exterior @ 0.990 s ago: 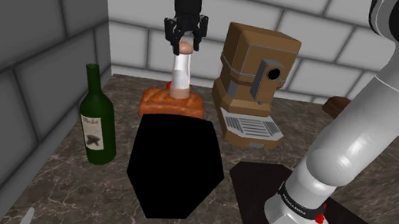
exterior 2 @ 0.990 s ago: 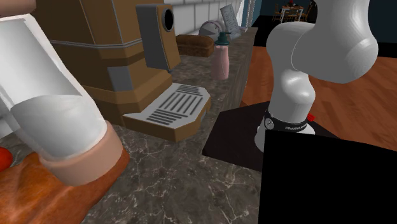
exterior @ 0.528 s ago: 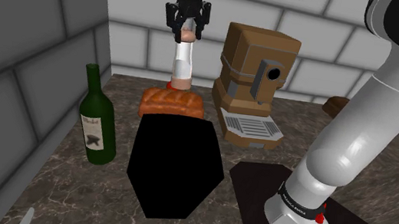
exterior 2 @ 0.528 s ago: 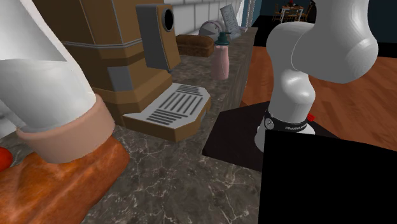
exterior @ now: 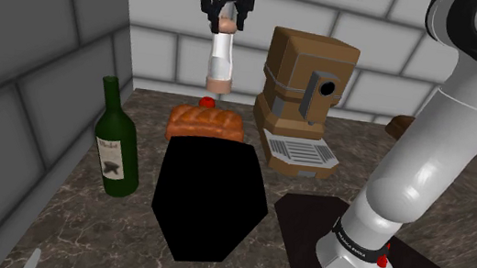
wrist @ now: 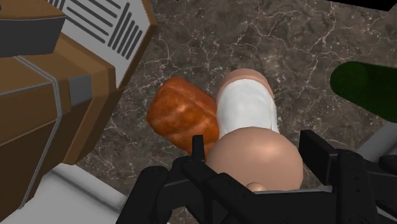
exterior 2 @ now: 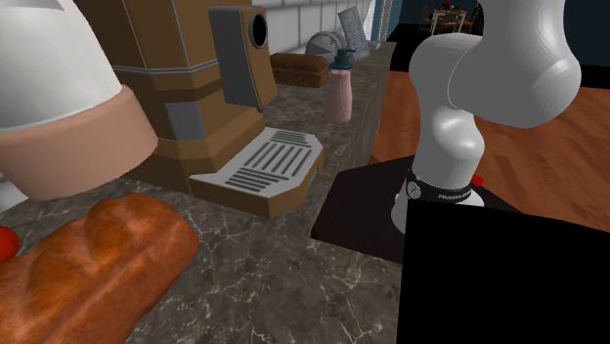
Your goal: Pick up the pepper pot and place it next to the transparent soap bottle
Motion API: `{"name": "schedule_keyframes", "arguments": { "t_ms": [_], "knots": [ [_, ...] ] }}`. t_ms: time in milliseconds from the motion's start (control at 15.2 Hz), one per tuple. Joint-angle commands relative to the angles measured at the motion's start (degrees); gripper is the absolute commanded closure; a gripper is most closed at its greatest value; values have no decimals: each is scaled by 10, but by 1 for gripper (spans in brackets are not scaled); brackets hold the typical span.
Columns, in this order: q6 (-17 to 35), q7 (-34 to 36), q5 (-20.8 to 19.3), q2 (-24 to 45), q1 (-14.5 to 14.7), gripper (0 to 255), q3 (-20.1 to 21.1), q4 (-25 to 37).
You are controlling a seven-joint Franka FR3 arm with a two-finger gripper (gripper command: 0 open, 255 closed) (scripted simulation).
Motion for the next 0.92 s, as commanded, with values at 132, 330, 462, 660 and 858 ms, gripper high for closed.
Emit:
{"name": "schedule_keyframes", "arguments": {
  "t_ms": [132, 330, 462, 660, 858],
  "knots": [
    [-18, -12, 3, -13, -5, 255, -6, 7],
    [-5, -50, 17, -79, -20, 255, -30, -65],
    [0, -75, 23, -119, -27, 255, -47, -107],
    [4, -112, 25, -175, -35, 255, -74, -162],
    [4, -148, 21, -226, -41, 255, -102, -208]
  ]
}}
